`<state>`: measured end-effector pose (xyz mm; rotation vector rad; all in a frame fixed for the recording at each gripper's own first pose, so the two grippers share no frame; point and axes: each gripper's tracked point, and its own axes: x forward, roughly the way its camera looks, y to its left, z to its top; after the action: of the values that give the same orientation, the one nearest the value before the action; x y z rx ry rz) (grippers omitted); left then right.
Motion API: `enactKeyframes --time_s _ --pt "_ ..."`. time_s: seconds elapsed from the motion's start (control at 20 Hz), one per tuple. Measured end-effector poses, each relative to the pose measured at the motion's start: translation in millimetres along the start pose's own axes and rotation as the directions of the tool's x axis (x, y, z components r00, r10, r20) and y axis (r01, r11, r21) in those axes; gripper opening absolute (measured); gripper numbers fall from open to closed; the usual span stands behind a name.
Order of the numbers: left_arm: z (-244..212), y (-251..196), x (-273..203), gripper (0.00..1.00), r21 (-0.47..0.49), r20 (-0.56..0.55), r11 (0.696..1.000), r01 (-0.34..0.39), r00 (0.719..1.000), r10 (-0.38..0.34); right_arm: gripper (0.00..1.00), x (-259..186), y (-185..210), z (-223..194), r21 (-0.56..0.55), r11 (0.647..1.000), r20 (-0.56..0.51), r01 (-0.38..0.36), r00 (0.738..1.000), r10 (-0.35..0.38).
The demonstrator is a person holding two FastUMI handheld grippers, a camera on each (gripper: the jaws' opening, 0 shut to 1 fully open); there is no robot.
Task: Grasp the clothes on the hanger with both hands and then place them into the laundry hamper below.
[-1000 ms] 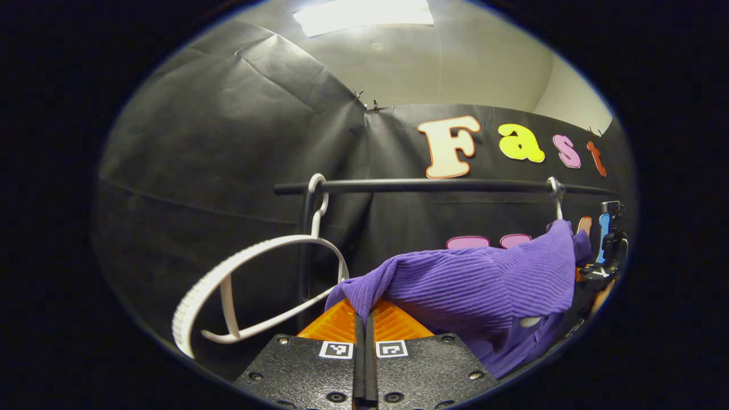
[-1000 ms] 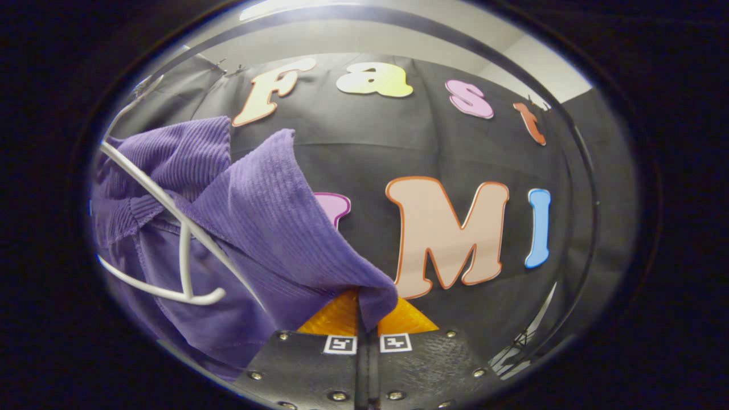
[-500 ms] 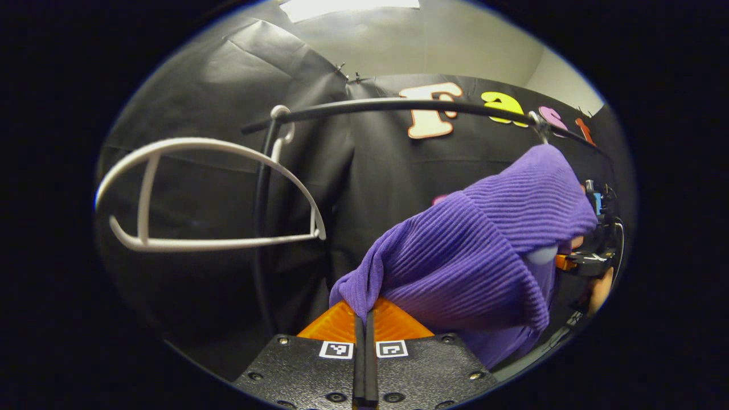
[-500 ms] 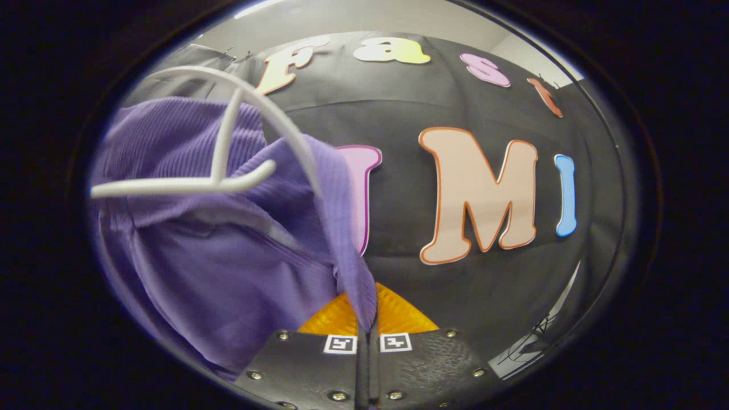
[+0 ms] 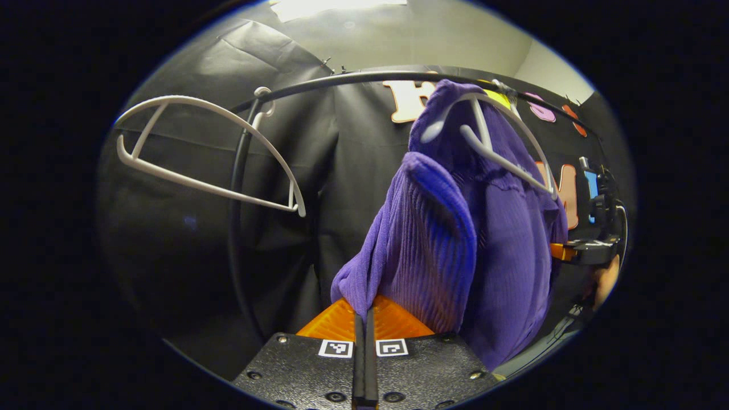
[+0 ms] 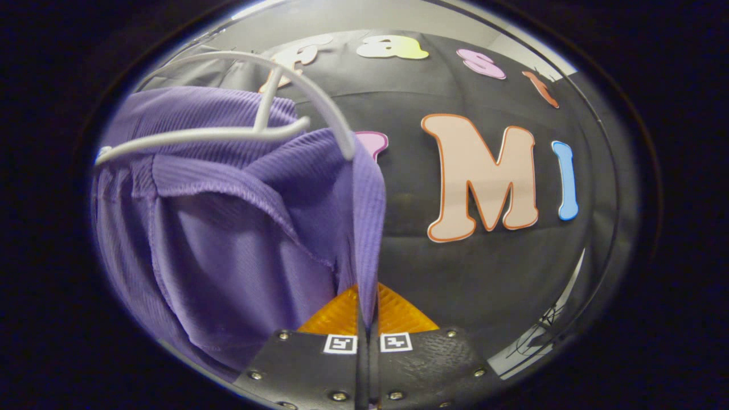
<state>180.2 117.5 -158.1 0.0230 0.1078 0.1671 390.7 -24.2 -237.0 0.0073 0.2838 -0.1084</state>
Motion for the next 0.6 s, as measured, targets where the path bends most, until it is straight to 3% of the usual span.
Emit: enactKeyframes --time_s 0.15,0.2,0.3,0.4,0.6 --pt "-70 -2 16 0.00 -0.137 -0.187 0.990 0.036 0.980 -0.061 0.01 0 9 -41 0.023 0.999 -0.064 -0.044 0.997 0.046" --pt "-85 2 8 0.00 -0.135 -0.240 0.991 0.024 0.969 -0.056 0.01 -4 12 -50 0.041 0.997 -0.073 -0.058 0.995 0.061" --pt "-100 11 15 0.01 -0.102 -0.257 0.995 0.004 0.966 -0.030 0.05 -14 16 -59 0.053 0.996 -0.046 -0.066 0.997 0.068" --pt "-110 7 16 0.01 -0.067 -0.242 0.998 0.001 0.970 -0.017 0.01 -28 15 -61 0.058 0.997 -0.035 -0.060 0.997 0.062" --pt "-89 8 13 0.00 -0.039 -0.150 0.999 -0.003 0.989 -0.003 0.01 -62 19 -53 0.098 0.992 0.006 -0.077 0.997 0.077"
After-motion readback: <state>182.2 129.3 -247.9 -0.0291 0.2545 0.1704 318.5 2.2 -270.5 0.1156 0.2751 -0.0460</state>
